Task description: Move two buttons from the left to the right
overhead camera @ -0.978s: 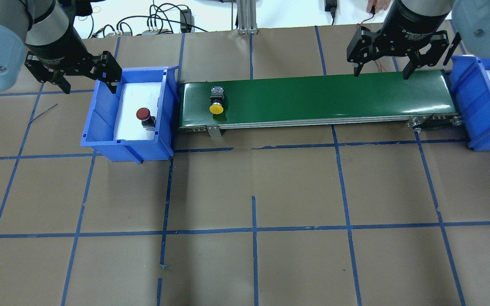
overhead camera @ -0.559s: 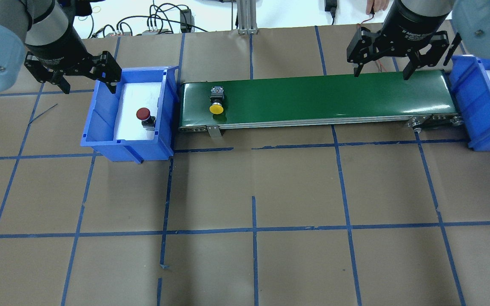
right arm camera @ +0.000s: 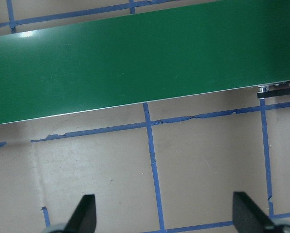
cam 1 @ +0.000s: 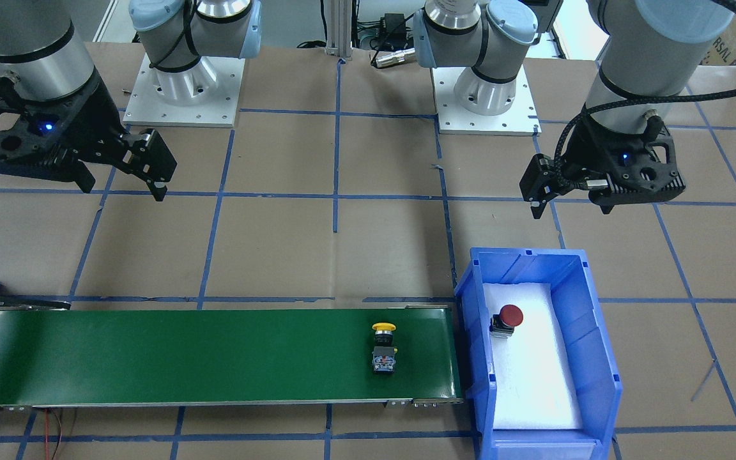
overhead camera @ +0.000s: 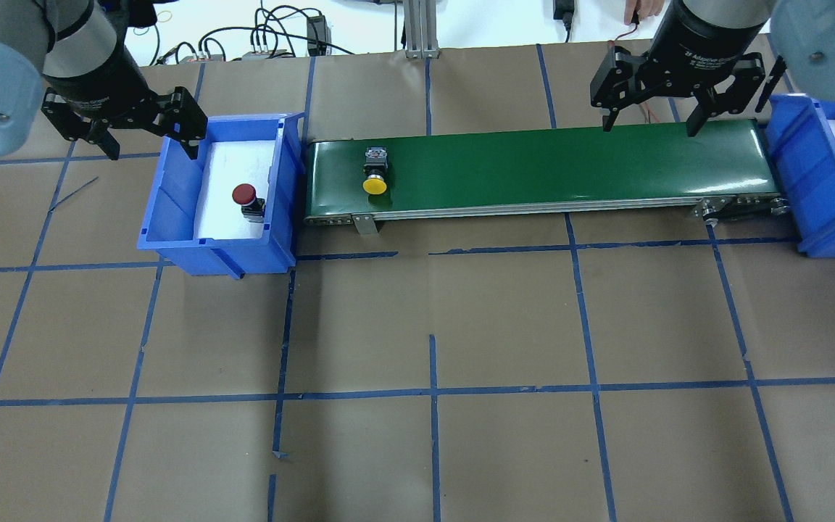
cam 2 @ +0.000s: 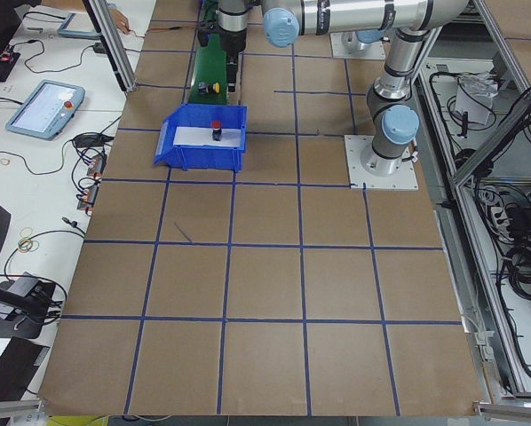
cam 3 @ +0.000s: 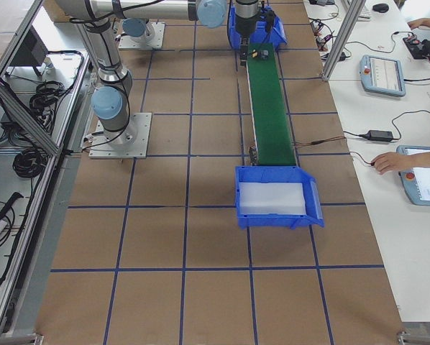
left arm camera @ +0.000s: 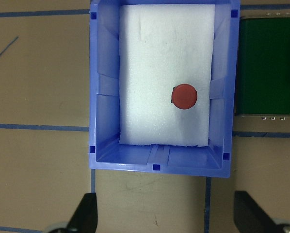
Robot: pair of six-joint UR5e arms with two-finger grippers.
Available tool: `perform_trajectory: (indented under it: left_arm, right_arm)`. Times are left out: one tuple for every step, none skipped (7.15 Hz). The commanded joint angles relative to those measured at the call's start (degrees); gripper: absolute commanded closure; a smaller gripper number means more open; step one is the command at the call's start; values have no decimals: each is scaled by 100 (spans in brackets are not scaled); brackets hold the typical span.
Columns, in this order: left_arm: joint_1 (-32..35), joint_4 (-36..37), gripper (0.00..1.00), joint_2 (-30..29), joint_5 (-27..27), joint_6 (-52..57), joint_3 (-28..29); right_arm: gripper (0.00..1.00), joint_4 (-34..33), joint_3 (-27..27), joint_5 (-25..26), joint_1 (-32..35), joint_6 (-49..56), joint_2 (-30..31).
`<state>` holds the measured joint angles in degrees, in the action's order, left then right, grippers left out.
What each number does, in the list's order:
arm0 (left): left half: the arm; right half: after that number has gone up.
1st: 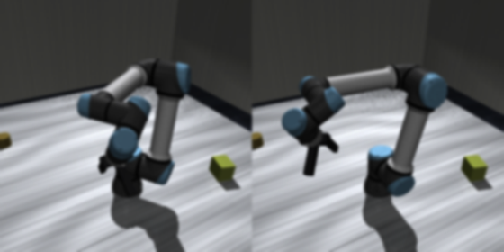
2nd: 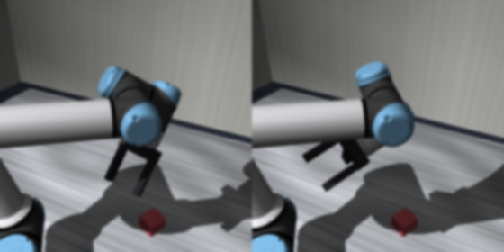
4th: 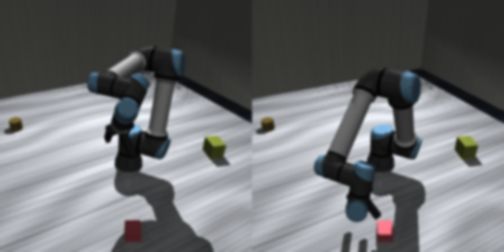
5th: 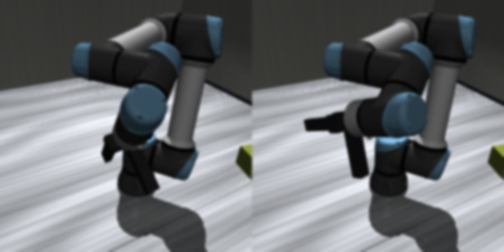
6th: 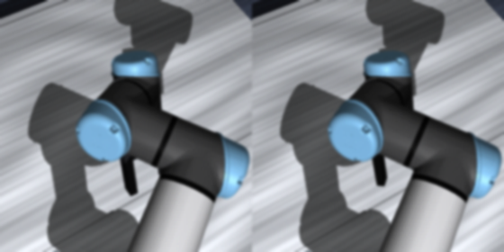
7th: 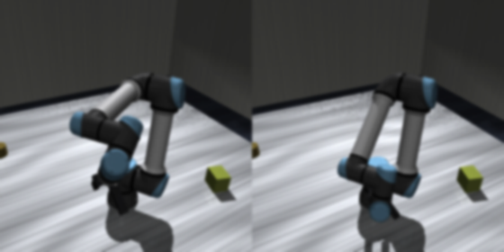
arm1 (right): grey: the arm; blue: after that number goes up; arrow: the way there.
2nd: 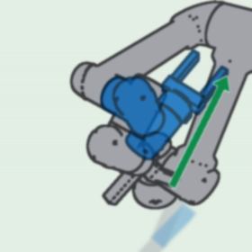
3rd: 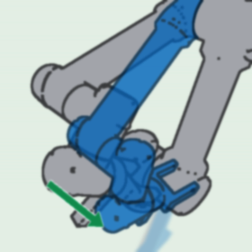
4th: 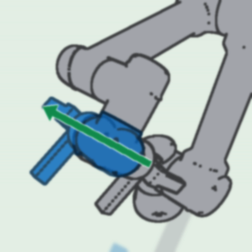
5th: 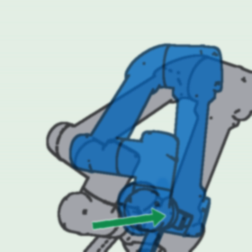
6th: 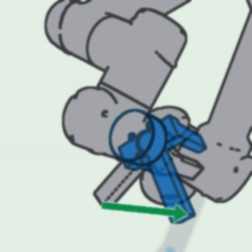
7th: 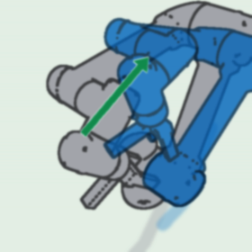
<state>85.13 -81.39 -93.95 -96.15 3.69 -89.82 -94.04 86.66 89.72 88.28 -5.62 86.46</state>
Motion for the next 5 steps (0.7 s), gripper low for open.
perform_trajectory:
  left_arm:
    - [4, -8, 0, 0, 0, 9, 0]
    - [4, -17, 0, 17, 9, 9, 0]
    - [4, -17, 0, 26, -9, 0, 9]
    - [4, -17, 0, 26, -17, 0, 9]
    - [4, -17, 0, 26, -9, 0, 17]
  right_arm:
    - [0, -9, 0, -7, 5, 0, 2]
    - [0, -1, 0, -7, 14, 0, 2]
    - [0, 8, 0, 2, -4, 0, 2]
    - [0, 0, 0, -16, 5, 9, 2]
    - [0, 0, 70, -7, 48, 0, 2]
